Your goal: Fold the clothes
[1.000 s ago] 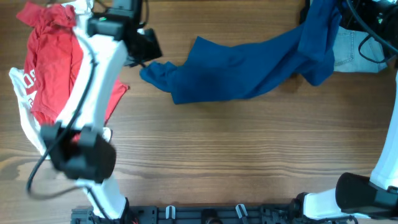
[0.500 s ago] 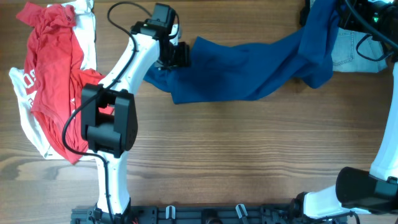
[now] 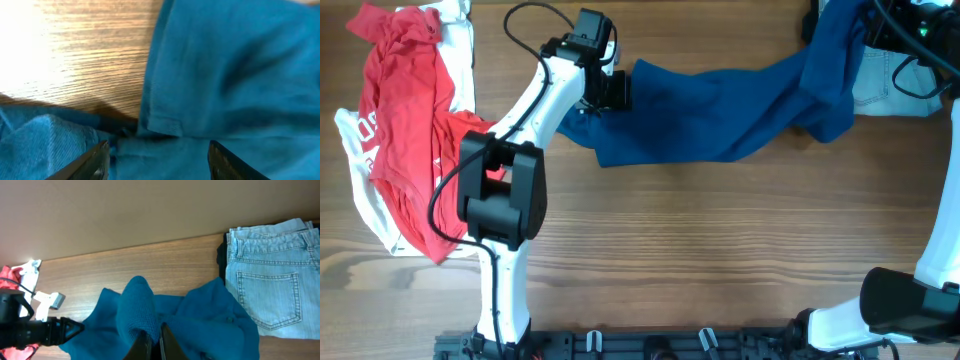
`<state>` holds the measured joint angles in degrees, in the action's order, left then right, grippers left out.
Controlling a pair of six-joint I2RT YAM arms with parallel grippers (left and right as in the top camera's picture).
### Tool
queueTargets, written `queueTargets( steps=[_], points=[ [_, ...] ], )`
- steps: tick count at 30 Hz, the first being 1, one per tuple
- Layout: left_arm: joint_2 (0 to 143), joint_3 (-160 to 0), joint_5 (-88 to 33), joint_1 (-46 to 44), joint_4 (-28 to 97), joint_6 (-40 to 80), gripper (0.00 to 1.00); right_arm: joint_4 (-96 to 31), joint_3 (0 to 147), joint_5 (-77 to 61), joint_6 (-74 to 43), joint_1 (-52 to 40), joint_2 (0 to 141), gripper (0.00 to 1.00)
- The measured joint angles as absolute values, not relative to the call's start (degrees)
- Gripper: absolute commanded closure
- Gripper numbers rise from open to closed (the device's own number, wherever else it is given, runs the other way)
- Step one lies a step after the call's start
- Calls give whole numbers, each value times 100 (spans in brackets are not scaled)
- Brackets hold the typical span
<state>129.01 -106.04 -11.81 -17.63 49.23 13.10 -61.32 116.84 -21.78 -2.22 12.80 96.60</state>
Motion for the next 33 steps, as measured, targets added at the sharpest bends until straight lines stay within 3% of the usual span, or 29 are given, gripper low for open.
queueTargets(
  steps=[14,19,23,29,33],
  points=[
    [12960,-10602,-923,-1763,4923,1310,35,-6132,11684,-2112,-222,1280,9660,96],
    [12960,-10602,-886,-1763,4987,1310,42,-6132,11684,-2095,-222,1280,9660,96],
    [12960,-10602,-884,-1763,4989,1306,53,-6132,11684,-2091,-222,1280,9660,96],
    [12960,-10602,-884,-1763,5083,1271,55,-6132,11684,-2091,-222,1280,9660,96],
    [12960,-10602,-886,-1763,5120,1269,64,-6132,11684,-2091,-222,1280,9660,96]
  ],
)
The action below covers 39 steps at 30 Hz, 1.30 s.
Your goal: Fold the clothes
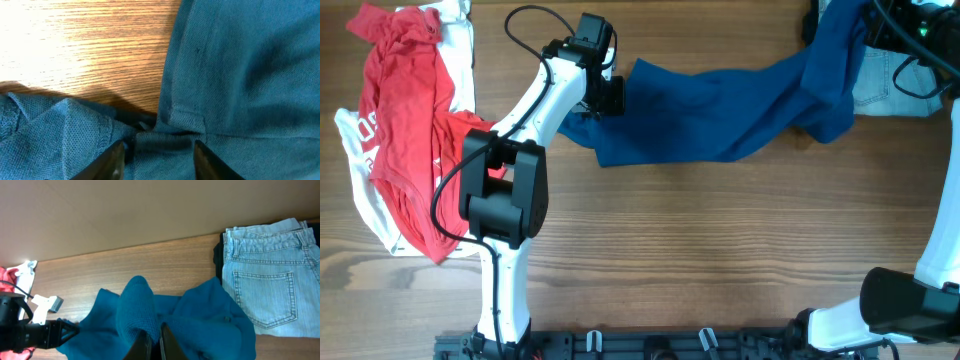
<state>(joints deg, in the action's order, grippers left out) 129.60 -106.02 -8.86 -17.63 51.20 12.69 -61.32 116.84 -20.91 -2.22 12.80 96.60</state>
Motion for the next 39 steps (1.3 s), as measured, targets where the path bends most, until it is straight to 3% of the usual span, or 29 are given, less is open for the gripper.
queueTargets(
  steps=[4,16,26,29,31,39],
  points=[
    [12960,-10602,-906,-1763,5118,1273,78,-6132,11684,-2091,-222,1280,9660,96],
    [12960,-10602,-950,-1918,5015,1269,96,-6132,11684,-2091,-222,1280,9660,96],
    [12960,-10602,-952,-1940,5006,1269,95,-6132,11684,-2091,-222,1280,9660,96],
    [12960,-10602,-950,-1940,5009,1245,73,-6132,11684,-2091,-222,1280,9660,96],
    [12960,-10602,-952,-1940,5037,1253,67,-6132,11684,-2091,-222,1280,9660,96],
    [12960,-10582,-976,-1940,5096,1264,82,-6132,11684,-2088,-222,1280,9660,96]
  ],
)
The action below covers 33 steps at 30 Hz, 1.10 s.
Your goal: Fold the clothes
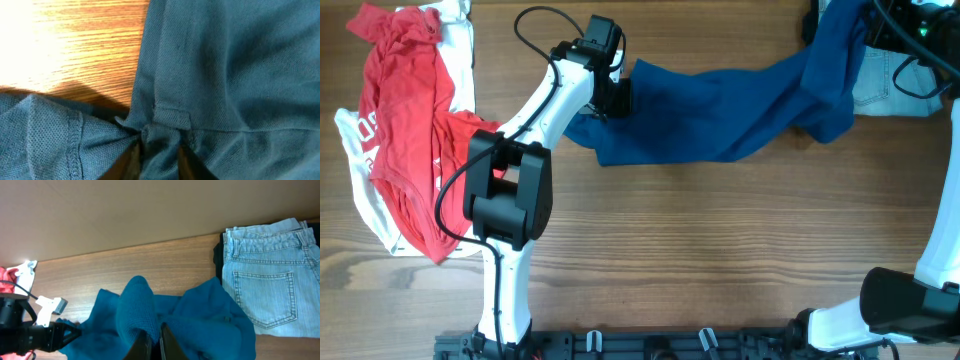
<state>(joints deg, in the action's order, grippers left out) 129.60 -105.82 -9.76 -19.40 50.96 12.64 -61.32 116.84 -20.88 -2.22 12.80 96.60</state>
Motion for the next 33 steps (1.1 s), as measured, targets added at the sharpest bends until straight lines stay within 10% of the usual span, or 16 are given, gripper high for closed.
queueTargets(
  steps=[16,26,33],
  points=[
    [13072,-10565,-991,-1940,5057,1269,62,-6132,11684,-2047,-222,1280,9660,96],
    [13297,-10565,-991,-1940,4947,1273,96,-6132,11684,-2027,-222,1280,9660,96],
    [13297,-10565,-993,-1940,4869,1271,96,-6132,11684,-2027,-222,1280,9660,96]
  ],
)
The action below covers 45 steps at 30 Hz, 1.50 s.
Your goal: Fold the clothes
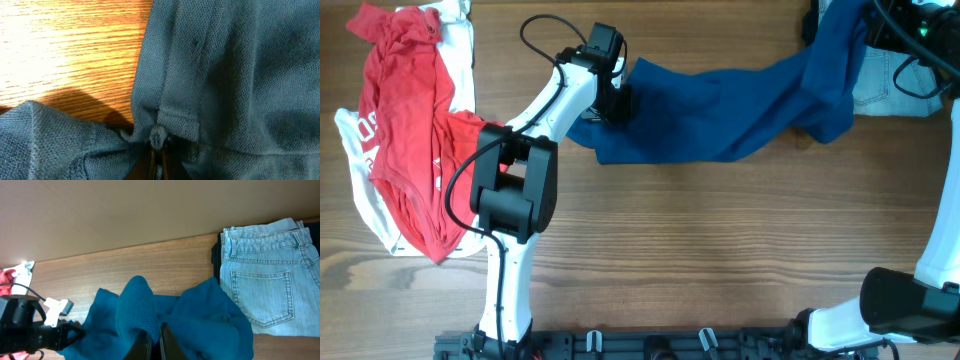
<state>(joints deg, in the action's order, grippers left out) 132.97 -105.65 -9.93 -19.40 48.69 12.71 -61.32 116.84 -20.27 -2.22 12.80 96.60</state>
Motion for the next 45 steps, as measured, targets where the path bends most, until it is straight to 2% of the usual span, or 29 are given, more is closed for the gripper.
queueTargets(
  steps=[11,20,27,32,35,41,45],
  points=[
    [12936,-10565,-1017,-1787,5015,1271,96,-6101,11684,-2027,-224,1280,9660,96],
    [10978,-10700,-878,-1245,5096,1271,96,-6045,11684,-2003,-224,1280,9660,96],
    [10075,-10728,-287,-1192,5122,1271,93,-6042,11684,-1986,-224,1280,9660,96],
    [9913,-10728,19,-1194,5264,1271,90,-6042,11684,-1986,-224,1280,9660,96],
    [9915,-10728,89,-1194,5459,1273,96,-6042,11684,-1986,-224,1280,9660,96],
    [9992,-10733,-1,-1205,6031,1356,96,-6042,11684,-1986,-224,1280,9660,96],
    [10381,-10744,-183,-1253,6361,1393,85,-6045,11684,-1986,-224,1280,9660,96]
  ],
)
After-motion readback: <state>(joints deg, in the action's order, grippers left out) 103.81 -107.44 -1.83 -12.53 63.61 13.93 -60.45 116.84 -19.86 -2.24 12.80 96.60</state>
